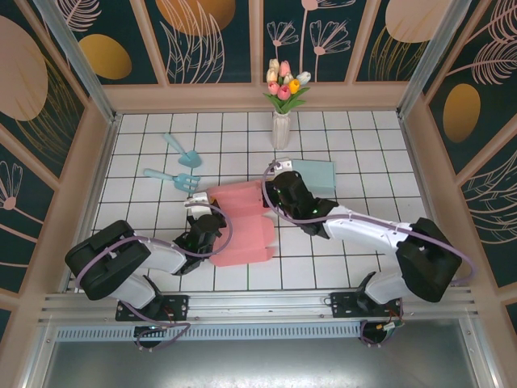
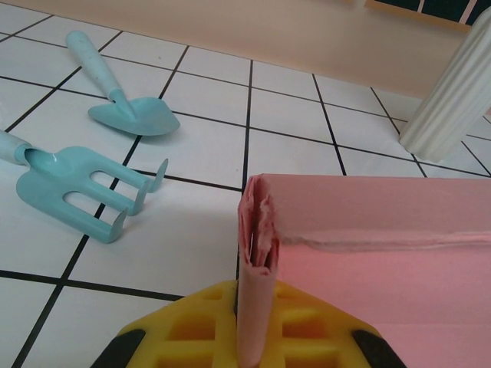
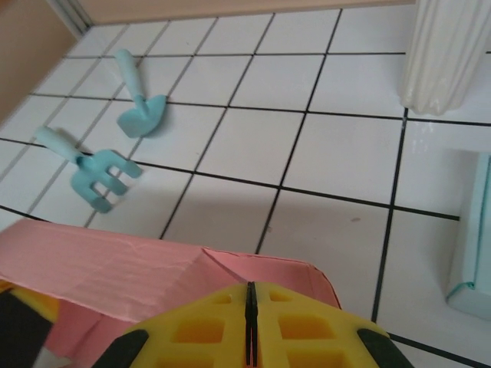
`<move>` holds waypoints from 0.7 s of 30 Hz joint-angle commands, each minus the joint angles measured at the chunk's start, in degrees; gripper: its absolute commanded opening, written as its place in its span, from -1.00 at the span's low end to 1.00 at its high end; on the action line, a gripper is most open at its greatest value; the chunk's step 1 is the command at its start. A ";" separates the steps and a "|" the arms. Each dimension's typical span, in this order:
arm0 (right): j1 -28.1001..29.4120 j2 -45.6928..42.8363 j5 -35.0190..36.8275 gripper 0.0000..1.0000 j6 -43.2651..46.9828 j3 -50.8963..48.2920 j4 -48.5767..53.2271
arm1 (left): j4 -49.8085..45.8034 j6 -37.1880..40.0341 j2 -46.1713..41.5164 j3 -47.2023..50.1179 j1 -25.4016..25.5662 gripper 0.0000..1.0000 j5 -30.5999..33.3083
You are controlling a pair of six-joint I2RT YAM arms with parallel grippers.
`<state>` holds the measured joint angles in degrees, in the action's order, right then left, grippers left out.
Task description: Fold the paper box
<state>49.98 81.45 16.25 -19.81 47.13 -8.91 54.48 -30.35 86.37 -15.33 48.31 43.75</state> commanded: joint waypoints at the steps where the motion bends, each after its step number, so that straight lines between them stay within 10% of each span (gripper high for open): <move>1: 0.21 2.12 2.63 -0.78 2.03 2.57 3.35 | -0.68 -1.71 -2.13 -0.17 -0.10 -1.00 -0.65; 21: 3.99 0.54 -0.40 -0.71 -2.35 -2.00 0.24 | -13.01 -7.14 -3.89 -3.62 -0.07 -1.00 1.17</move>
<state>53.08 85.65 14.06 -19.66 47.81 -8.80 45.74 -34.81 83.55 -17.72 48.31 43.00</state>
